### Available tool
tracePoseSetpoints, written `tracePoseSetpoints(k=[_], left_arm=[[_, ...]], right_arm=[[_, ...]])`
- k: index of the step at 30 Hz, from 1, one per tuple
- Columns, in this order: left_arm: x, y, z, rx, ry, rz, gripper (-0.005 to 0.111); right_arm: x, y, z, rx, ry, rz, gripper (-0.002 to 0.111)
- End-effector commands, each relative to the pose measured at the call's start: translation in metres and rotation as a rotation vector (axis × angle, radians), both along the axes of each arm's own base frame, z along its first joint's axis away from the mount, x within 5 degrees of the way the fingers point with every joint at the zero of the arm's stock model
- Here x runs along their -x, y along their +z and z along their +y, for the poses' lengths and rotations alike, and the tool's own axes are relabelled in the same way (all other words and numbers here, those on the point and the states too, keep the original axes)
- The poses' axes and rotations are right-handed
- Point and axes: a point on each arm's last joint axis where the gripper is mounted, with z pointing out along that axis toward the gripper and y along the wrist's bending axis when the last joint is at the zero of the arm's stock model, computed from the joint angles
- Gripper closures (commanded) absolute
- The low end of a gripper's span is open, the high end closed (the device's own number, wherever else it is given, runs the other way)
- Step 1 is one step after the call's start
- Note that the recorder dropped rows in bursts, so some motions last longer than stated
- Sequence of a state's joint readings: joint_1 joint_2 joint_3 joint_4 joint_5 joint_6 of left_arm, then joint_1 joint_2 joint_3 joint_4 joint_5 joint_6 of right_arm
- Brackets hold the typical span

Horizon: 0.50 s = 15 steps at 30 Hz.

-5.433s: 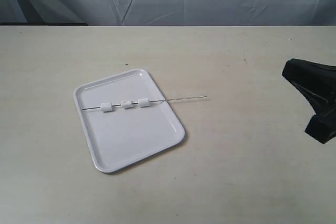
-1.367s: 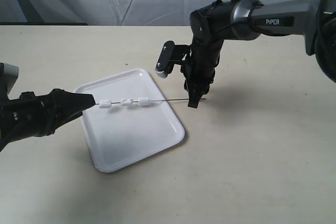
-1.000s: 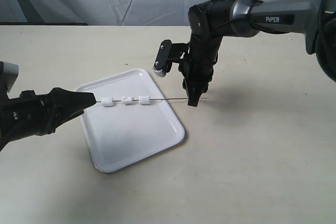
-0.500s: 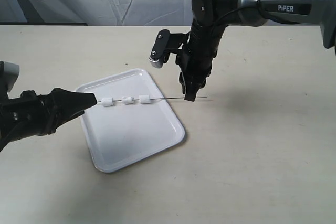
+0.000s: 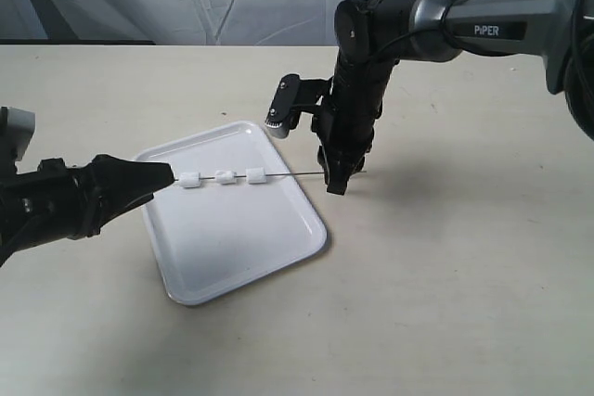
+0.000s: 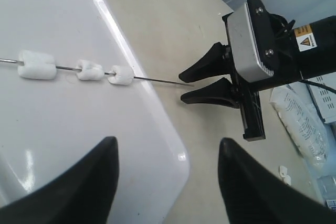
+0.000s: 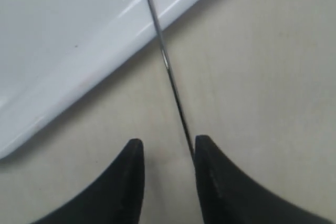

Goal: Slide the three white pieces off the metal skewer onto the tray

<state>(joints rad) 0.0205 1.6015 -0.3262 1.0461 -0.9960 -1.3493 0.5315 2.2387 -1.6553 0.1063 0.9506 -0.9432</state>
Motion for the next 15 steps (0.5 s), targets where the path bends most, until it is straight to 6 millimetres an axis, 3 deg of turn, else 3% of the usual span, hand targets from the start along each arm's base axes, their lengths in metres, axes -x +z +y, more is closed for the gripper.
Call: tracePoseSetpoints(k=[1,15], left_arm=[[-0.0003,0.0006,-0.0012,0.004,-0.01,-0.005,0.052],[0.0003,0.0021,-0.0024,0.018,-0.023,-0.016,0.052]], right_arm=[[-0.0016,-0.008,-0.0001,0.011,0.005,0.006,0.077],[-0.0062,-0.0078,-0.0015,0.027,0.017,-0.046,0.077]])
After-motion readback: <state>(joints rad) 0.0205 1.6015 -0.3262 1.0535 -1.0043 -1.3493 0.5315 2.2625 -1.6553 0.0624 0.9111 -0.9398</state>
